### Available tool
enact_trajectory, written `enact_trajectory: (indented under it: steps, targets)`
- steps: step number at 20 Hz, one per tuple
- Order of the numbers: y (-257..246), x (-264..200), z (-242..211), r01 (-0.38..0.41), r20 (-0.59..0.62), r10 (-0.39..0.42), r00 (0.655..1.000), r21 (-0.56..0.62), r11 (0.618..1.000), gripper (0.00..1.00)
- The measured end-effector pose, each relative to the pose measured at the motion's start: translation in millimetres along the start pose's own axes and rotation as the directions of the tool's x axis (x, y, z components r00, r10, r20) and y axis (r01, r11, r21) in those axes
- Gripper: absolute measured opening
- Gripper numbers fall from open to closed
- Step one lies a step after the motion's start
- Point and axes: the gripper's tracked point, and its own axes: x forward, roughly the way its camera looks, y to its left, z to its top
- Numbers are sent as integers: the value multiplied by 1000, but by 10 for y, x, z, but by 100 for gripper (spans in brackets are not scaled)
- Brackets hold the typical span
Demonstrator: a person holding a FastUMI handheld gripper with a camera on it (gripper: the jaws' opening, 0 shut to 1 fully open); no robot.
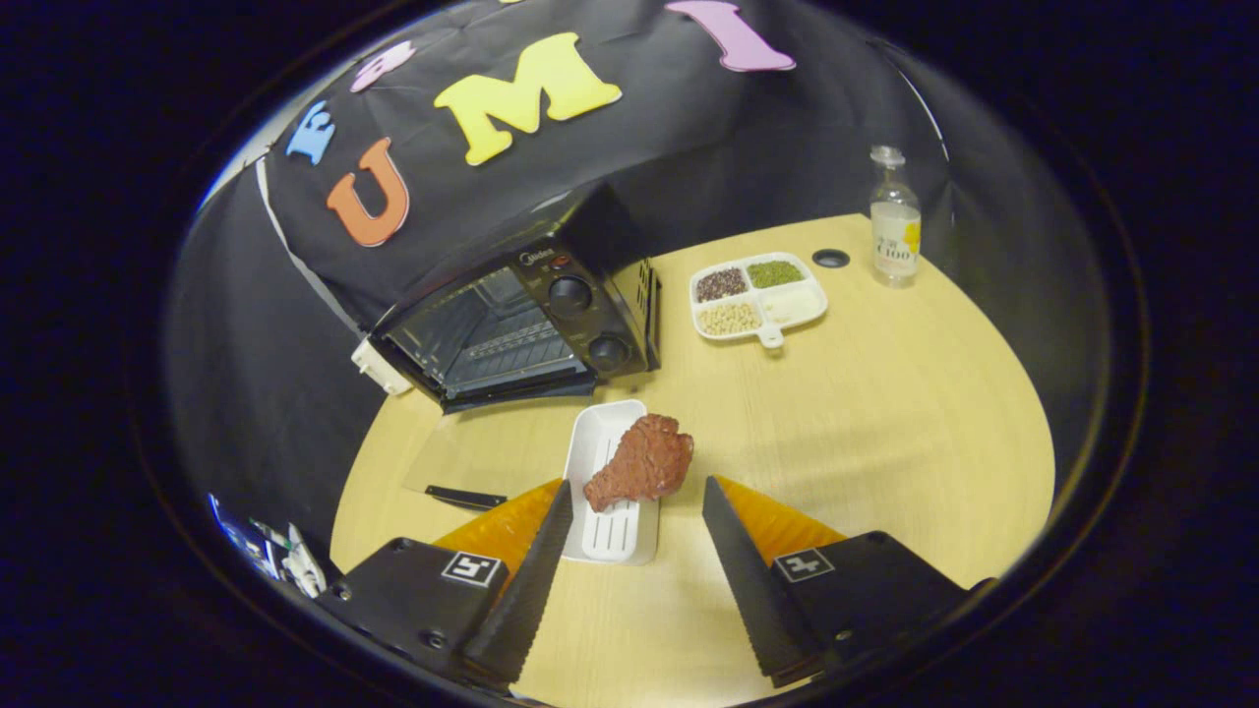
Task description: Open the toaster oven, put the food inside, and close the toaster oven door.
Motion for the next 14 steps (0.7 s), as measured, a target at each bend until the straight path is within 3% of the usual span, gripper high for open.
enact_trajectory:
  steps: [4,5,6,7,11,14]
  targets:
    - [-56,194,4,-34,-56,31,998,-41,999,74]
    - [-96,221,9,-21,-57,20,998,-16,1000,66]
    - [-89,219,35,-29,-51,29,998,-2,1000,45]
    - [-80,230,27,-36,-47,36,998,-12,999,35]
    - [125,51,-38,-91,-45,90,995,-19,996,16]
    - [192,-93,-34,-27,-10,26,1000,-108,994,10]
